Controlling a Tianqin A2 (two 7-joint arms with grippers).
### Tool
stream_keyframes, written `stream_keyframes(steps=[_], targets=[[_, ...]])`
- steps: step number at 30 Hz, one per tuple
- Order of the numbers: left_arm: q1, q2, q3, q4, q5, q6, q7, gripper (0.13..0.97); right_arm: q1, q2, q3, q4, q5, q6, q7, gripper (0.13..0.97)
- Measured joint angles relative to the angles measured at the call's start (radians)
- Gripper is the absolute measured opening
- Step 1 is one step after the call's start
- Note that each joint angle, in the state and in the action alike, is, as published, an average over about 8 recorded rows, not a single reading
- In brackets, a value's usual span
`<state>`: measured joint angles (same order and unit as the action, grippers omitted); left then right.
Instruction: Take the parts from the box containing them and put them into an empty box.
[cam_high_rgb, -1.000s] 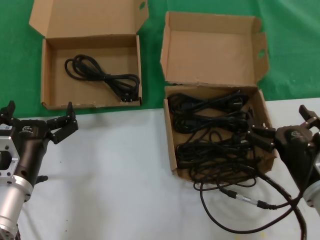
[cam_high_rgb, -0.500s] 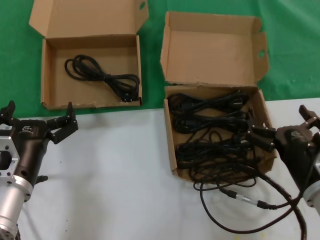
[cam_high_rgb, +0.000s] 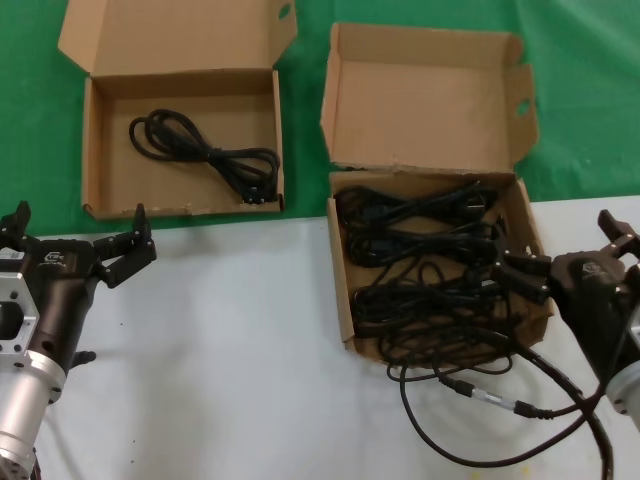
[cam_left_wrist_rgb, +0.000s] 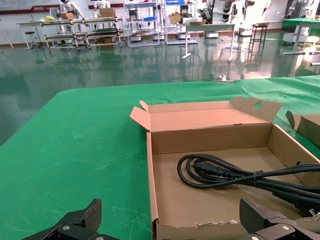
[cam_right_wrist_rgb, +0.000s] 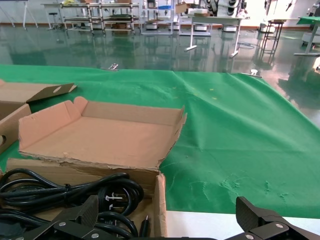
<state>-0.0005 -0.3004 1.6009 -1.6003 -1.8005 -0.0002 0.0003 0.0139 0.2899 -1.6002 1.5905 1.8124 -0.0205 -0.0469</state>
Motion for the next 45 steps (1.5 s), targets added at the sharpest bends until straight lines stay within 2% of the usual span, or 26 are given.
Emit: stream_keyframes(steps=[45], targets=[[0.000,0.000,0.000,0.000,0.000,0.000,0.000,0.966,0.000,0.000,0.000,0.000,0.000,0.000,0.000,0.966]])
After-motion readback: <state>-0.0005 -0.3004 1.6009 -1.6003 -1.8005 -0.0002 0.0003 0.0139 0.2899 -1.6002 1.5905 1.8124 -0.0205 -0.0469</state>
